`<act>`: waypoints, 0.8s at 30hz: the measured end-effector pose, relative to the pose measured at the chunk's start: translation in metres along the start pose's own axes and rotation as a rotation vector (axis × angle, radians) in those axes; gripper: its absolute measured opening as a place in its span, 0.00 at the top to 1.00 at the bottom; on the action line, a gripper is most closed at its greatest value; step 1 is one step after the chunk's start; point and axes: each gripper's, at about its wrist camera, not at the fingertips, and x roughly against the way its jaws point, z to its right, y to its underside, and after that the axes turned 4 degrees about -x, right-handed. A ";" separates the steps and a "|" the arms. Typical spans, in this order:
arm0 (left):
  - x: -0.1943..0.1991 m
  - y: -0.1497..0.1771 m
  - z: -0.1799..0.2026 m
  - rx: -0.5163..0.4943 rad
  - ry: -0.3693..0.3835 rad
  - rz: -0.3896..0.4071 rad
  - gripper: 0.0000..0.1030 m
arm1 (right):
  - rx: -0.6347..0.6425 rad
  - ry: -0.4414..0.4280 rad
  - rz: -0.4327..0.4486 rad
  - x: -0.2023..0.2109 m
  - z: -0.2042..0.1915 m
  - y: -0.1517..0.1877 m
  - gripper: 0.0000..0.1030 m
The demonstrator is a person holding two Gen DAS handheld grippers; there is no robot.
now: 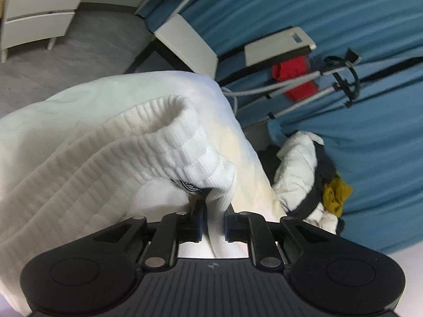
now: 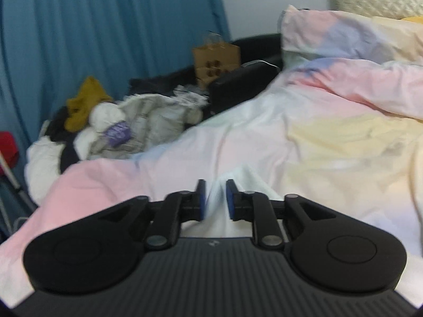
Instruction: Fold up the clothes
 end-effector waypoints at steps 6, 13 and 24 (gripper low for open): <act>0.046 0.019 0.009 -0.140 0.098 0.028 0.41 | -0.194 -0.130 0.087 0.063 0.040 0.002 0.29; 0.125 0.088 -0.041 -0.077 0.137 0.066 0.16 | -0.642 -0.098 0.016 0.134 0.132 0.057 0.26; 0.101 0.126 -0.104 0.076 0.082 -0.065 0.10 | -0.695 -0.257 -0.320 0.106 0.148 0.101 0.27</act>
